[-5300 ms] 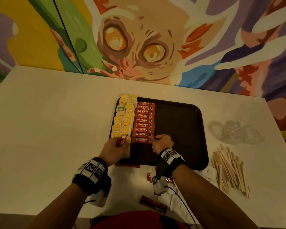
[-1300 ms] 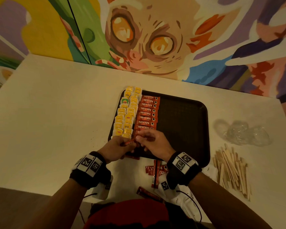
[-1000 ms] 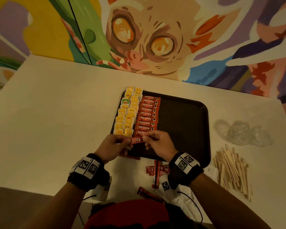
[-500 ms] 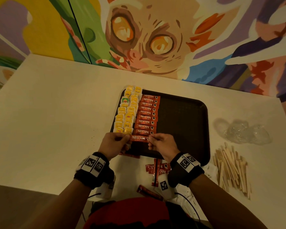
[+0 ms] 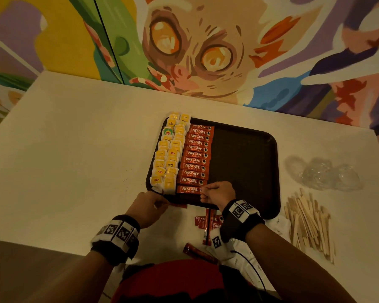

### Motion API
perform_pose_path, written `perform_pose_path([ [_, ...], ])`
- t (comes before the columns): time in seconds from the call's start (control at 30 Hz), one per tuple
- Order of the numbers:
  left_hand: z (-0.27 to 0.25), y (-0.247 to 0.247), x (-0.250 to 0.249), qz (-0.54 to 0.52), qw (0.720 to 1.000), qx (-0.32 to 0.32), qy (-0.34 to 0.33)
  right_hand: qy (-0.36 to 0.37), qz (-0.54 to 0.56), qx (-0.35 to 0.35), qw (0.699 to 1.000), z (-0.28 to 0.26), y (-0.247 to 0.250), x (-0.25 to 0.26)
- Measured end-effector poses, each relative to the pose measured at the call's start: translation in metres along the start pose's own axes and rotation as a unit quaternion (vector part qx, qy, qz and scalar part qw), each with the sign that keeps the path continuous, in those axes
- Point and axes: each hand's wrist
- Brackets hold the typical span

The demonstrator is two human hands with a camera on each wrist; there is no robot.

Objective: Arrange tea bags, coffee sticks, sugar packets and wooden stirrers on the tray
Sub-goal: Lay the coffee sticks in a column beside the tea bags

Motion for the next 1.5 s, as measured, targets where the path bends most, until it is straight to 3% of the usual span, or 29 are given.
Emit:
perform_pose_path([
  [0.3, -0.004, -0.011, 0.005, 0.070, 0.997, 0.040, 0.001, -0.019, -0.040, -0.032, 0.999, -0.004, -0.003, 0.003],
  [0.8, -0.012, -0.015, -0.002, 0.099, 0.994, -0.002, -0.036, 0.021, -0.138, -0.061, 0.988, 0.000, 0.000, 0.003],
  [1.0, -0.011, -0.018, -0.005, 0.131, 0.990, 0.016, -0.042, 0.076, -0.154, -0.069, 0.983, -0.010, 0.010, -0.004],
  [1.13, -0.012, -0.023, -0.003, 0.129, 0.990, 0.022, -0.052, 0.150, -0.210, -0.049, 0.965, -0.021, 0.020, -0.020],
  [1.23, -0.015, -0.028, -0.003, 0.152, 0.986, 0.005, -0.074, 0.156, -0.283, -0.033, 0.946, -0.028, 0.026, -0.037],
  [1.4, -0.018, -0.038, 0.000, 0.061, 0.997, -0.008, -0.053, 0.117, -0.367, -0.056, 0.921, -0.031, 0.022, -0.058],
  [1.5, -0.025, -0.041, -0.012, -0.059, 0.998, -0.017, 0.013, 0.122, -0.389, -0.061, 0.911, -0.037, 0.015, -0.063],
])
Point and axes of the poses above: each hand's wrist, its own z-axis towards the middle knuckle, its own y-axis out of the back of the hand, x = y × z, and after that the axes turned 13 degrees about -z, right-handed
